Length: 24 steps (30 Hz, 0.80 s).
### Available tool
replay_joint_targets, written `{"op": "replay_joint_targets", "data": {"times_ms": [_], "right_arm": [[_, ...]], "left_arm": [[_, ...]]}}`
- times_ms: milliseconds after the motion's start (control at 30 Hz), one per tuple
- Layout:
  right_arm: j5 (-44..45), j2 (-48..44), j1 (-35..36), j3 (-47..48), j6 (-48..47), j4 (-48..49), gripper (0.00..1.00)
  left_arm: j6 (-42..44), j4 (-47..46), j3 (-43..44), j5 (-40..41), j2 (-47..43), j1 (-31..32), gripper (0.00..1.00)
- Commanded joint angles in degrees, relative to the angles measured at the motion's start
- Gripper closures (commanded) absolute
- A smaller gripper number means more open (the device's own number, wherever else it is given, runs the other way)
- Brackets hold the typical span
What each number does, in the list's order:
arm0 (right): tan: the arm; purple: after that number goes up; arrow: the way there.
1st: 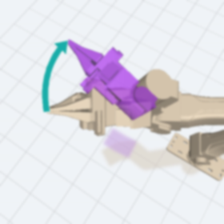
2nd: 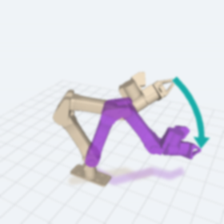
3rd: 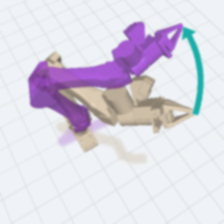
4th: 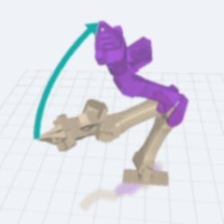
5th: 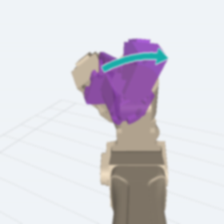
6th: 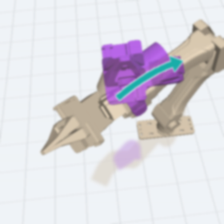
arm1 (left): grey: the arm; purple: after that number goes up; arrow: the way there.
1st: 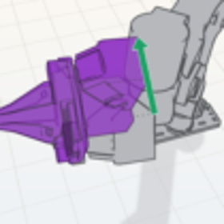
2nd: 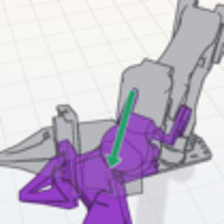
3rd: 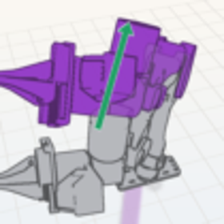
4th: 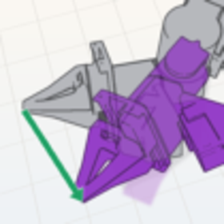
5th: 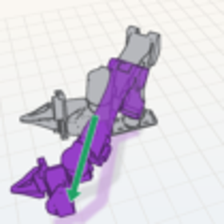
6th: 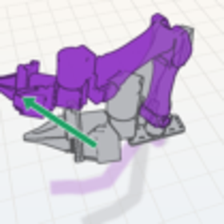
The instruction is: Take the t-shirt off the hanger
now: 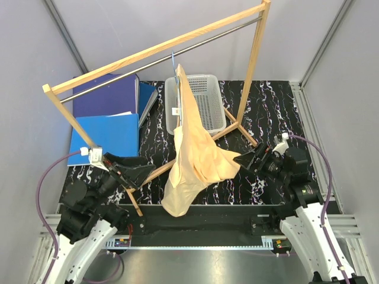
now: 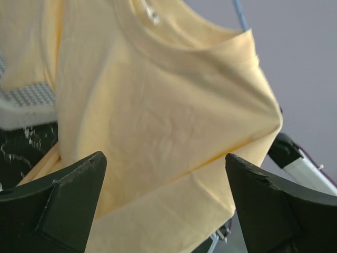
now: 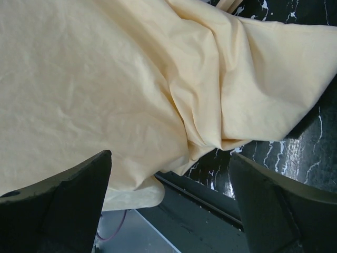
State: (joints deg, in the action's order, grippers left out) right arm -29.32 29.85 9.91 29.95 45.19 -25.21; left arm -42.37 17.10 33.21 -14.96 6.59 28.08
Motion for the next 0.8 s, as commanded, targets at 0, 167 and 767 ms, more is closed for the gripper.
{"op": "replay_joint_targets", "data": {"times_ms": [0,167,767], "right_arm": [[-0.1,0.7,0.0,5.7,-7.9,-3.6,0.00],[-4.0,3.3,0.0,11.3,-15.4,-7.6,0.00],[15.1,26.2,28.4,48.5,-19.5,-18.8,0.00]], "left_arm": [[-0.8,4.7,1.3,-4.6,-4.3,0.1,0.01],[-2.2,4.9,3.3,-1.0,-9.8,0.2,0.01],[-3.0,9.7,4.2,-8.4,1.1,0.2,0.01]]}}
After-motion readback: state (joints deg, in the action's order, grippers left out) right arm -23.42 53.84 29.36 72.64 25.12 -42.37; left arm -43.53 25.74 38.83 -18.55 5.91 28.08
